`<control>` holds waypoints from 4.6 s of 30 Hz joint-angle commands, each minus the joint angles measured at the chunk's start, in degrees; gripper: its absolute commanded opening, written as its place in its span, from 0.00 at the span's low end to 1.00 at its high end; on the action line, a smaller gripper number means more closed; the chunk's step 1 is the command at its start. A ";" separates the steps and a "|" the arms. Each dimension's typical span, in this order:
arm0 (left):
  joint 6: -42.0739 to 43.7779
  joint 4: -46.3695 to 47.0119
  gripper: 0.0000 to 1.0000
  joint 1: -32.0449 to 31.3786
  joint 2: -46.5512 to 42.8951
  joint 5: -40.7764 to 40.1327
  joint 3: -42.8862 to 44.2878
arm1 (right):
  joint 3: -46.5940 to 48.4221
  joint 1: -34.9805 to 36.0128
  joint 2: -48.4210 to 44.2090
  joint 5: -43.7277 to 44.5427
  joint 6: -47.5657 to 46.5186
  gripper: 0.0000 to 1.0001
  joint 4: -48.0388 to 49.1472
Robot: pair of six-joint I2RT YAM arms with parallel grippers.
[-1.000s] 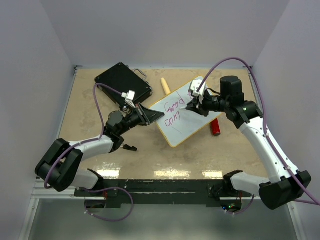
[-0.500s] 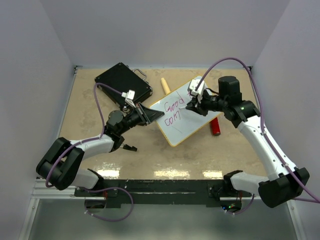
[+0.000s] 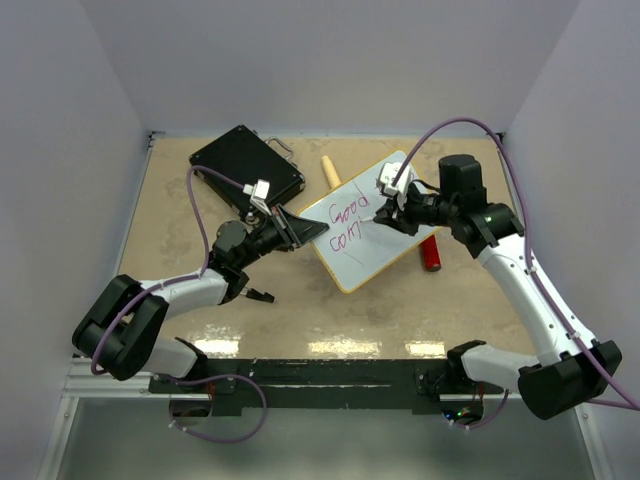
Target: Write a sentence on the whiteboard
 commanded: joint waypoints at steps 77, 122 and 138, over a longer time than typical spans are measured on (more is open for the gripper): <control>-1.16 11.59 0.00 0.94 0.17 0.73 2.30 | 2.49 0.03 2.54 3.40 -2.38 0.00 -8.40; -1.52 12.64 0.00 1.82 0.08 1.79 0.54 | 2.67 -0.58 2.11 4.63 -0.97 0.00 -7.79; -1.25 12.21 0.00 1.82 -0.45 2.32 0.01 | 4.88 -3.05 -0.01 4.36 3.42 0.00 -1.90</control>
